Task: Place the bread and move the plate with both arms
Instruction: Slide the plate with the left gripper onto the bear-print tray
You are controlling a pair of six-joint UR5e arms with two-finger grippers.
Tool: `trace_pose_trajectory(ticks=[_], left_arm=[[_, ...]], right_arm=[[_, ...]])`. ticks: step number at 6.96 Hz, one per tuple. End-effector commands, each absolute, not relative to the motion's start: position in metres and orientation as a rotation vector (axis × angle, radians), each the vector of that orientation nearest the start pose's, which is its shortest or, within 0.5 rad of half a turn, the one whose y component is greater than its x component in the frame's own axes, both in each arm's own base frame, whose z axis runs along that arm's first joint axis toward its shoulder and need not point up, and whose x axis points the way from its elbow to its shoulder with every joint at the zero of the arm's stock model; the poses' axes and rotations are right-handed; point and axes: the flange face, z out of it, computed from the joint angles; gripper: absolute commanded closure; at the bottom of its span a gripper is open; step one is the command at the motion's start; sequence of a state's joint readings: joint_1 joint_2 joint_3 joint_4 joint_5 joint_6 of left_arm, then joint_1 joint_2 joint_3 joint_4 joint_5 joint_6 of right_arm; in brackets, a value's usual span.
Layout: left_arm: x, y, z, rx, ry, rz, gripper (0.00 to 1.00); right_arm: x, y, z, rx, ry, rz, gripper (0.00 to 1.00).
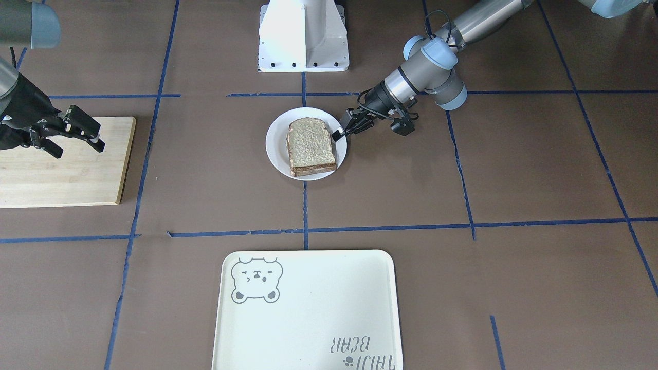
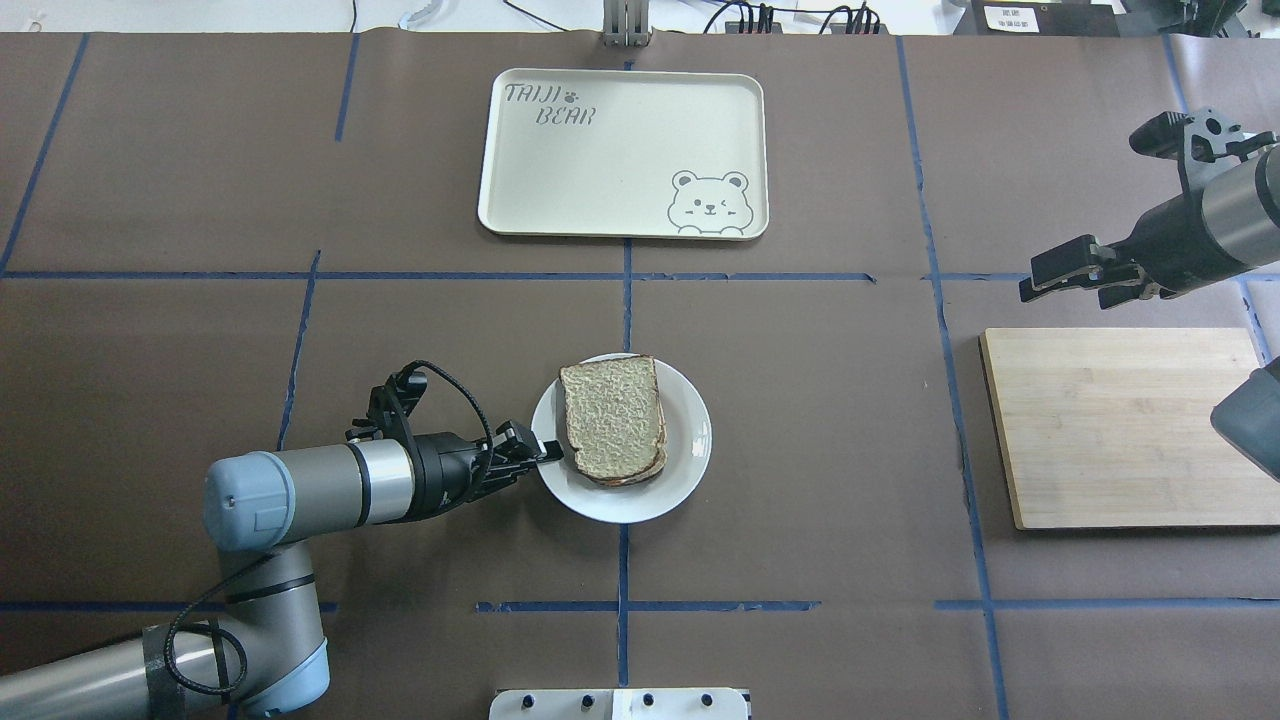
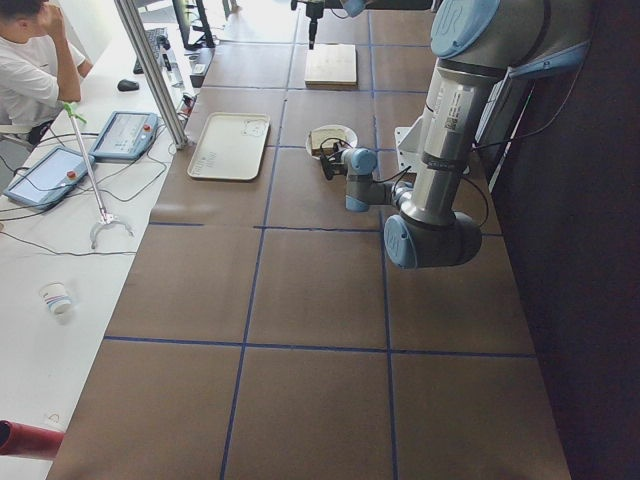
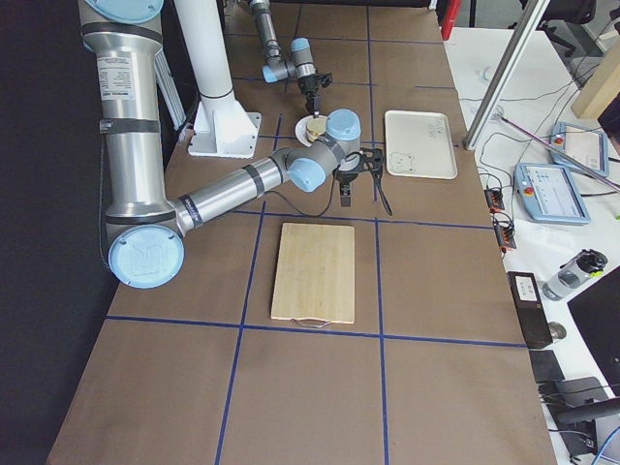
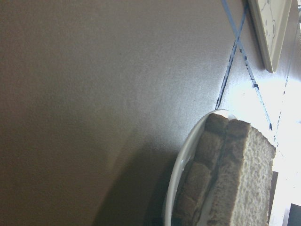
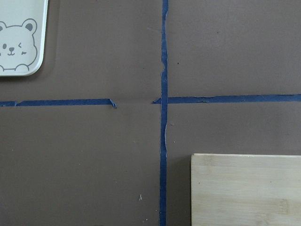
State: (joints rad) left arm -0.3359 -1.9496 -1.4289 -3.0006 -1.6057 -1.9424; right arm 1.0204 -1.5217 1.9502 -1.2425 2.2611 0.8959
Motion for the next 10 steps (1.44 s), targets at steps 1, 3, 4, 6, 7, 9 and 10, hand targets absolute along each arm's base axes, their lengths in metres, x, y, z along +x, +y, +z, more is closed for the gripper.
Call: trace_pose_trajectory(ticks=[1, 3, 4, 6, 7, 9, 10], left_arm=[[0.542, -0.33, 0.335, -0.034, 1.779, -0.513, 0.97], [0.539, -0.342, 0.311, 0.032, 1.837, -0.581, 0.98], [0.535, -0.351, 0.306, 0.063, 1.848, -0.613, 0.98], [0.516, -0.406, 0.304, 0.154, 1.833, -0.711, 0.99], [0.526, -0.447, 0.308, 0.152, 1.805, -0.79, 0.99], [0.553, -0.519, 0.304, 0.141, 1.743, -0.924, 0.99], [0.573, -0.544, 0.297, 0.127, 1.714, -0.973, 0.99]], right_arm=[[-0.201, -0.462, 0.411, 0.11, -0.969, 0.058, 0.0], [-0.198, -0.457, 0.41, 0.111, -0.972, 0.056, 0.0], [-0.196, -0.455, 0.41, 0.111, -0.972, 0.056, 0.0], [-0.189, -0.442, 0.411, 0.109, -0.97, 0.057, 0.0], [-0.185, -0.437, 0.41, 0.112, -0.972, 0.057, 0.0], [-0.184, -0.436, 0.412, 0.109, -0.97, 0.059, 0.0], [-0.185, -0.436, 0.413, 0.107, -0.969, 0.058, 0.0]])
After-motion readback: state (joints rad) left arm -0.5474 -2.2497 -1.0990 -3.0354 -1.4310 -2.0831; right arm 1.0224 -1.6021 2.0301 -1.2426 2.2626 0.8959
